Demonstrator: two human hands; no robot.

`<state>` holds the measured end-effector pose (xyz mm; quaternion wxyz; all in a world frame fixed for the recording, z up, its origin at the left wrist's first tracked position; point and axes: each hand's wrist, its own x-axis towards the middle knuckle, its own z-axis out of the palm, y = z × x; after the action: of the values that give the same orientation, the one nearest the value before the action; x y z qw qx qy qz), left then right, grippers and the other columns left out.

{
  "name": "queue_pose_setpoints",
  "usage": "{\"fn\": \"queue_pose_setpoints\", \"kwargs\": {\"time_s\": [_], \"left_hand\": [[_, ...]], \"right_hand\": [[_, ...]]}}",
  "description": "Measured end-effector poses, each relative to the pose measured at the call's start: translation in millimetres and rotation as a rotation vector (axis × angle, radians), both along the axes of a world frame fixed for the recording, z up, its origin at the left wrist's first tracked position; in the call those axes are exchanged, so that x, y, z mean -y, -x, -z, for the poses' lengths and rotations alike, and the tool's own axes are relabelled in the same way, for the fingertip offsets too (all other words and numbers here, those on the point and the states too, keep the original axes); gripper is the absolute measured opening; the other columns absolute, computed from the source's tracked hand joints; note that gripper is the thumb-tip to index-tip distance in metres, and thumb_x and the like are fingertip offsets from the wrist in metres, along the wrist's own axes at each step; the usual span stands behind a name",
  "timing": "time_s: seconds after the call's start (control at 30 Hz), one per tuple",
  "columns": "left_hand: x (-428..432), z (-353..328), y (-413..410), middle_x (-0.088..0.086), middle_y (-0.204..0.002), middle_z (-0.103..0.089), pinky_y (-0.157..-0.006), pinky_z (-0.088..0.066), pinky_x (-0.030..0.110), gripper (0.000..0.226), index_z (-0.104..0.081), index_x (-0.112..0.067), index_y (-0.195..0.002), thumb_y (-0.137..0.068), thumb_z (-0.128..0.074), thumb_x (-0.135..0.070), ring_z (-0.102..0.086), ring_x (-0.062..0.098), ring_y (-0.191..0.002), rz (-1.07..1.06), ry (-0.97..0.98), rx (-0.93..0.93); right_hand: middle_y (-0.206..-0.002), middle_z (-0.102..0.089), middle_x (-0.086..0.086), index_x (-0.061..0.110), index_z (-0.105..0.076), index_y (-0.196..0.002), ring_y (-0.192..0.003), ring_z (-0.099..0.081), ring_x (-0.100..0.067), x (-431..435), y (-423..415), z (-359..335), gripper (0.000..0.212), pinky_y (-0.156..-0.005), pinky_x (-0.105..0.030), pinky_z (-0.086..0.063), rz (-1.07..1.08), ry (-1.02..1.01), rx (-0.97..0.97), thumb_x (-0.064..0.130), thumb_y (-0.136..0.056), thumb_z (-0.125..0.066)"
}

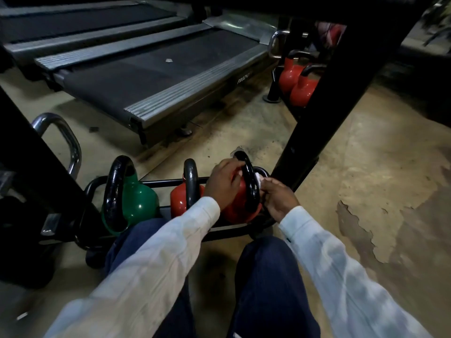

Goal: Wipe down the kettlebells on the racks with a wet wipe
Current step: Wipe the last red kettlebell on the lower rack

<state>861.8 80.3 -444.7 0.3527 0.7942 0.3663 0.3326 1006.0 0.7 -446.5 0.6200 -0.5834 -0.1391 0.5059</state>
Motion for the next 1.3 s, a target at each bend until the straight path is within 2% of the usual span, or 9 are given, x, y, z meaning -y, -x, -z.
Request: {"fn": "queue_pose_setpoints", "kwargs": {"time_s": [0.1, 0.3, 0.37, 0.5, 0.7, 0.83, 1.0, 1.1, 1.3], "left_hand": [[-27, -13, -9, 0.006, -0.123, -0.060, -0.101, -0.043, 0.035, 0.031, -0.063, -0.020, -0.124, -0.094, -0.057, -0.022, -0.055, 0.022, -0.114, -0.012, 0.077, -0.089], [-62, -24, -20, -0.004, -0.123, -0.066, -0.100, -0.043, 0.028, 0.026, -0.069, -0.026, -0.117, -0.092, -0.061, -0.031, -0.057, 0.015, -0.115, 0.038, 0.181, -0.169], [-69, -24, -22, -0.008, -0.118, -0.068, -0.103, -0.044, 0.032, 0.026, -0.071, -0.028, -0.113, -0.089, -0.064, -0.036, -0.060, 0.012, -0.112, 0.084, 0.199, -0.187], [-74, -29, -20, -0.009, -0.122, -0.064, -0.094, -0.040, 0.026, 0.032, -0.069, -0.029, -0.117, -0.086, -0.068, -0.039, -0.053, 0.008, -0.108, 0.143, 0.220, -0.229], [-70, -27, -21, -0.006, -0.124, -0.063, -0.089, -0.037, 0.023, 0.034, -0.068, -0.029, -0.117, -0.084, -0.072, -0.037, -0.055, 0.015, -0.111, 0.137, 0.249, -0.216], [-66, -30, -23, -0.002, -0.127, -0.063, -0.089, -0.033, 0.020, 0.033, -0.067, -0.026, -0.120, -0.087, -0.069, -0.034, -0.055, 0.017, -0.117, 0.118, 0.216, -0.253], [-70, -28, -23, -0.001, -0.132, -0.060, -0.092, -0.034, 0.023, 0.039, -0.065, -0.027, -0.124, -0.086, -0.069, -0.038, -0.054, 0.018, -0.123, 0.109, 0.234, -0.282], [-70, -26, -23, -0.001, -0.132, -0.060, -0.096, -0.037, 0.026, 0.043, -0.064, -0.029, -0.125, -0.085, -0.070, -0.041, -0.054, 0.018, -0.123, 0.099, 0.225, -0.279], [-66, -26, -20, -0.001, -0.132, -0.060, -0.091, -0.034, 0.021, 0.044, -0.062, -0.029, -0.127, -0.086, -0.068, -0.043, -0.054, 0.017, -0.122, 0.096, 0.184, -0.277]], "right_hand": [[-0.080, -0.072, -0.004, 0.012, -0.072, -0.079, -0.070, -0.066, -0.015, 10, 6, -11, 0.009, -0.071, -0.030, -0.053, 0.022, -0.021, 0.426, 0.019, -0.082, -0.076], [-0.092, -0.058, -0.004, 0.022, -0.070, -0.080, -0.092, -0.052, -0.028, -27, 33, -15, 0.011, -0.079, -0.038, -0.039, -0.146, 0.062, 1.912, 0.023, -0.070, -0.072], [-0.095, -0.058, -0.004, 0.020, -0.071, -0.086, -0.094, -0.049, -0.030, -24, 39, -12, 0.017, -0.082, -0.040, -0.038, -0.203, 0.112, 2.092, 0.022, -0.068, -0.072], [-0.093, -0.059, 0.001, 0.024, -0.063, -0.080, -0.092, -0.055, -0.022, 10, 28, -11, 0.007, -0.085, -0.038, -0.042, -0.128, -0.019, 1.745, 0.027, -0.077, -0.067], [-0.107, -0.072, -0.014, 0.018, -0.071, -0.099, -0.098, -0.068, -0.027, -13, 8, -6, 0.024, -0.097, -0.048, -0.052, -0.023, -0.010, 0.292, 0.034, -0.081, -0.071], [-0.121, -0.065, -0.022, 0.002, -0.069, -0.113, -0.104, -0.064, -0.031, -31, -2, 10, 0.026, -0.099, -0.042, -0.051, 0.021, 0.068, -0.095, 0.015, -0.093, -0.059], [-0.075, -0.061, -0.009, 0.013, -0.068, -0.082, -0.064, -0.056, -0.021, 11, 1, -4, 0.007, -0.062, -0.030, -0.046, -0.033, 0.085, 0.120, 0.020, -0.084, -0.068], [-0.083, -0.072, -0.006, 0.011, -0.072, -0.082, -0.073, -0.067, -0.018, 26, 16, -11, 0.010, -0.068, -0.029, -0.054, 0.056, -0.031, 0.403, 0.020, -0.080, -0.077], [-0.091, -0.057, -0.002, 0.024, -0.068, -0.079, -0.099, -0.053, -0.028, -4, 43, -1, 0.008, -0.100, -0.050, -0.038, 0.028, 0.156, 1.721, 0.030, -0.074, -0.068]]}}
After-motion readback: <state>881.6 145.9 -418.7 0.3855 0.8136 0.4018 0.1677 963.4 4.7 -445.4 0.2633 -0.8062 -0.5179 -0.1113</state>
